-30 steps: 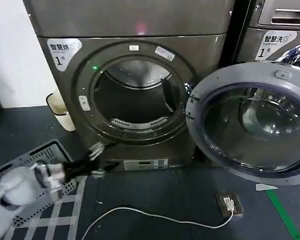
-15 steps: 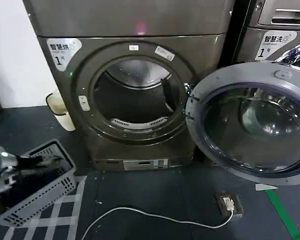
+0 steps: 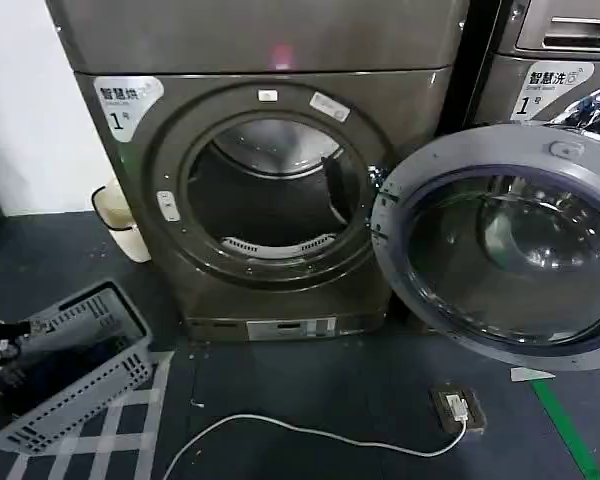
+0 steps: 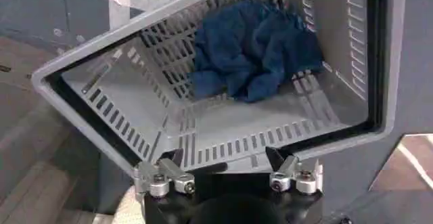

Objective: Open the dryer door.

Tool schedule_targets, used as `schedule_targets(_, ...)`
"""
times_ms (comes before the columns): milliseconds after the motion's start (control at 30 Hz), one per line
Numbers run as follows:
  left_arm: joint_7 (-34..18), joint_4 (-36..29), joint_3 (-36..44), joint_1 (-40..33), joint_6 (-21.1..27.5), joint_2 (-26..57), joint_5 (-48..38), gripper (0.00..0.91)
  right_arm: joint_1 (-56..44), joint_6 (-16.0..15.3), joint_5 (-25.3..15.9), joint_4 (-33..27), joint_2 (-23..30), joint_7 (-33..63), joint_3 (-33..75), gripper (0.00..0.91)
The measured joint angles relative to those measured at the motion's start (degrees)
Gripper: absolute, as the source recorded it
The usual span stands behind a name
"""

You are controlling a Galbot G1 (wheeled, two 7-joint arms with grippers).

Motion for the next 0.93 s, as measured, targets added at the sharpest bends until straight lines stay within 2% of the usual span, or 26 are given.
schedule_targets(367, 0.0, 1.1, 0.3, 0.2, 0.1, 0.0, -0.4, 0.907, 0.0, -0.2, 0.4, -2.2, -0.2, 3.1, 2.1, 0.907)
schedule_targets(467, 0.1, 0.8, 0.7, 0.1, 0.1, -0.2, -0.1, 0.907, 0.0, -2.8, 0.1, -1.6, 0.3, 4.4, 2.5, 0.907)
schedule_targets(600, 0.1, 0.6, 1.5, -0.9, 0.1, -0.2, -0.1, 0.907, 0.0, -4.0, 0.3, -1.9, 0.4, 5.6, 3.5, 0.907)
schedule_targets(933, 0.1, 1.2, 1.7, -0.6, 0.1, 0.0, -0.8, 0.907, 0.3, -3.7, 0.3, -2.1, 0.8, 4.6, 3.1, 0.907)
